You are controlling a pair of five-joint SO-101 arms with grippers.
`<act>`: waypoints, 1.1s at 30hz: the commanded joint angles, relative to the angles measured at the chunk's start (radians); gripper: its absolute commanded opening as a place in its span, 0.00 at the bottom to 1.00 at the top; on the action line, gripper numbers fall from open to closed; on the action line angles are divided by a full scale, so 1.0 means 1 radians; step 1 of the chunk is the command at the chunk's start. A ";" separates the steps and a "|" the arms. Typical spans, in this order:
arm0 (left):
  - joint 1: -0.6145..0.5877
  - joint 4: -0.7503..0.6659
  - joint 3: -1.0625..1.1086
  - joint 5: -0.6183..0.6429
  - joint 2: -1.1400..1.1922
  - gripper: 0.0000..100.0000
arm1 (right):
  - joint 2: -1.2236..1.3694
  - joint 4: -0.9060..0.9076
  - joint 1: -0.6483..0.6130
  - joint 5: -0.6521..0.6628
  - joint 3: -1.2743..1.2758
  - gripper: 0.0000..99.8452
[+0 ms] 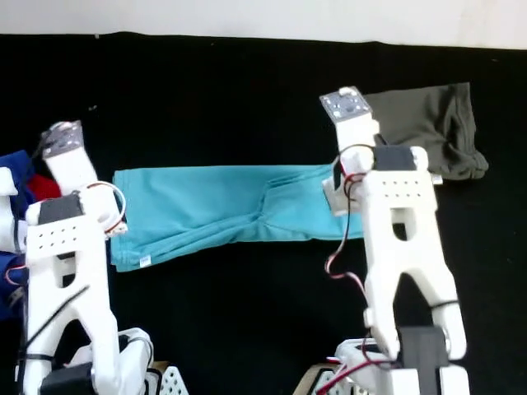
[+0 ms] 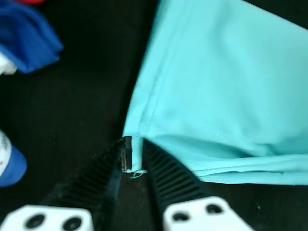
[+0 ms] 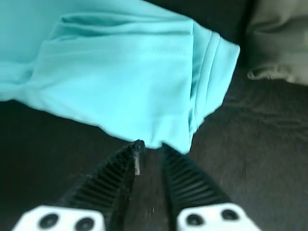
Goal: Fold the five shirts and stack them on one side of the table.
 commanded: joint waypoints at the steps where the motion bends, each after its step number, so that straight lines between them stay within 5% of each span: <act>1: -0.041 0.008 -0.105 0.021 0.105 0.22 | -0.096 0.073 0.012 0.029 -0.010 0.15; 16: 0.038 0.031 -0.433 0.021 0.768 0.21 | -0.257 0.122 0.013 0.083 -0.010 0.12; 24: 0.140 0.164 -0.499 0.026 0.783 0.21 | -0.338 0.194 0.013 0.083 -0.012 0.12; 29: 0.156 0.164 -0.495 0.026 0.785 0.00 | -0.467 0.199 0.018 0.081 0.004 0.11; 33: 0.108 0.169 -0.501 0.020 0.774 0.01 | -0.541 0.174 0.061 0.083 0.110 0.11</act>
